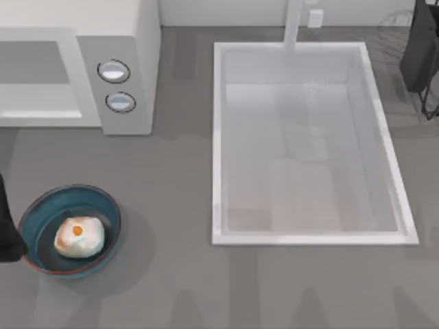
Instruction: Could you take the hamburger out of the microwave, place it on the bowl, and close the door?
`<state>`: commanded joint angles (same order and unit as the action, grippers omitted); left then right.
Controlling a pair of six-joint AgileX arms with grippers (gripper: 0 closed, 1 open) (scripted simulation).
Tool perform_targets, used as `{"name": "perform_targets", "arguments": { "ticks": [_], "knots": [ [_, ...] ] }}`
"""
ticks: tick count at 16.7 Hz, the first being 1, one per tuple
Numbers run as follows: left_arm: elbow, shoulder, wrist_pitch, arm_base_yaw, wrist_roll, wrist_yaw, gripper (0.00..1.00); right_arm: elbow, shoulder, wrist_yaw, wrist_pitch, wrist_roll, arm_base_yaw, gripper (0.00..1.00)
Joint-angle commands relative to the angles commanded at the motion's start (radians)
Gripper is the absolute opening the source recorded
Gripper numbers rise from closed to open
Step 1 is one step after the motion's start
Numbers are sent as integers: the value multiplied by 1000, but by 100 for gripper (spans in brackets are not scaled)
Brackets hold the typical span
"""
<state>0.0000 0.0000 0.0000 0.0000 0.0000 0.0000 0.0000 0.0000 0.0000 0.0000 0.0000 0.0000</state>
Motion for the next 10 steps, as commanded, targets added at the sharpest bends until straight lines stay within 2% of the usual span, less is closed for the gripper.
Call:
{"name": "perform_targets", "arguments": {
  "ticks": [1, 10],
  "knots": [
    [0, 0, 0, 0, 0, 0, 100, 0, 0, 0, 0, 0, 0, 100],
    [0, 0, 0, 0, 0, 0, 32, 0, 0, 0, 0, 0, 0, 100]
  ]
}}
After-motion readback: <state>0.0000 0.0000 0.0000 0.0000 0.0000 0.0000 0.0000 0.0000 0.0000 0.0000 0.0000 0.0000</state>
